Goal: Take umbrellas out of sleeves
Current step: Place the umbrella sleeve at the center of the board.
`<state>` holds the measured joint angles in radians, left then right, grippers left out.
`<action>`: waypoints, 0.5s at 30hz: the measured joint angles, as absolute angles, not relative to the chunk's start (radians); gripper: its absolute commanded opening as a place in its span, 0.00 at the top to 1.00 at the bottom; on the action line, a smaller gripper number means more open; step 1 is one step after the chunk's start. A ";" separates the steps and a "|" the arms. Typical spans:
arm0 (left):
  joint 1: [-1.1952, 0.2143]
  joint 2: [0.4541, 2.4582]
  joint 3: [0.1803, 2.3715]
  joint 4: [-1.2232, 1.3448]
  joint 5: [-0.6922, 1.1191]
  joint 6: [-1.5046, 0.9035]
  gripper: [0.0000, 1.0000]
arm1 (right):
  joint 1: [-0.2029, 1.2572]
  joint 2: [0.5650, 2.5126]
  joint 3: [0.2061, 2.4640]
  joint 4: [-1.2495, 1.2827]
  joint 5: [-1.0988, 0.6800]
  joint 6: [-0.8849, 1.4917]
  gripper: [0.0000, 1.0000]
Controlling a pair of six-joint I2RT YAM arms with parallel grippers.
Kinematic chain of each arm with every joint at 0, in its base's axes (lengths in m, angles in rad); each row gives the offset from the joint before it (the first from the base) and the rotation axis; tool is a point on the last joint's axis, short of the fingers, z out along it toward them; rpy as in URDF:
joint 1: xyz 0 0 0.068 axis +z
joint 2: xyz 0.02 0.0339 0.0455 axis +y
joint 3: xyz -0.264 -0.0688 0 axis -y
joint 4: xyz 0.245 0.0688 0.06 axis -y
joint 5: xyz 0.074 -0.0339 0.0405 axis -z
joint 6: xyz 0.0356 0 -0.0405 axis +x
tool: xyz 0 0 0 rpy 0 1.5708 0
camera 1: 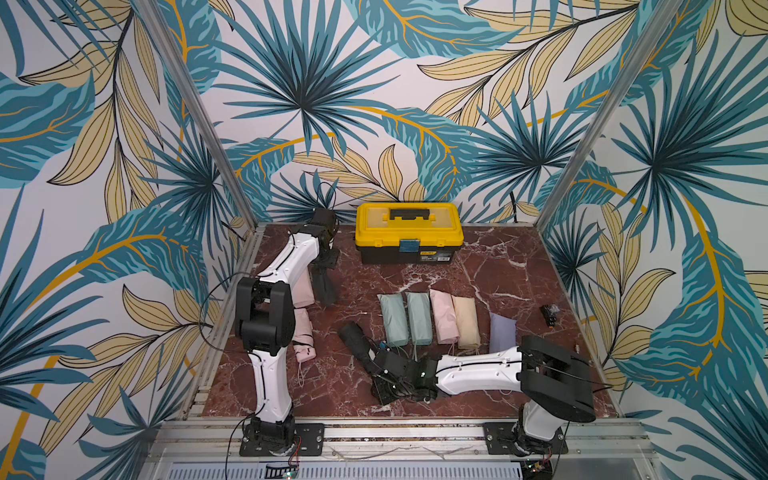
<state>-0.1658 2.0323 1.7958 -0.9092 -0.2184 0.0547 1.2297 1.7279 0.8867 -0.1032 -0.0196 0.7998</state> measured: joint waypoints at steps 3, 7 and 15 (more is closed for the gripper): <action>-0.175 2.057 1.835 -0.910 -0.256 0.154 0.89 | 1.230 1.728 0.888 -0.105 -0.020 0.799 0.69; -0.197 2.144 1.891 -0.908 -0.284 0.220 0.89 | 1.230 1.728 0.895 -0.121 -0.019 0.796 0.69; -0.208 2.267 1.930 -0.917 -0.314 0.264 0.86 | 1.230 1.728 0.903 -0.147 -0.008 0.793 0.69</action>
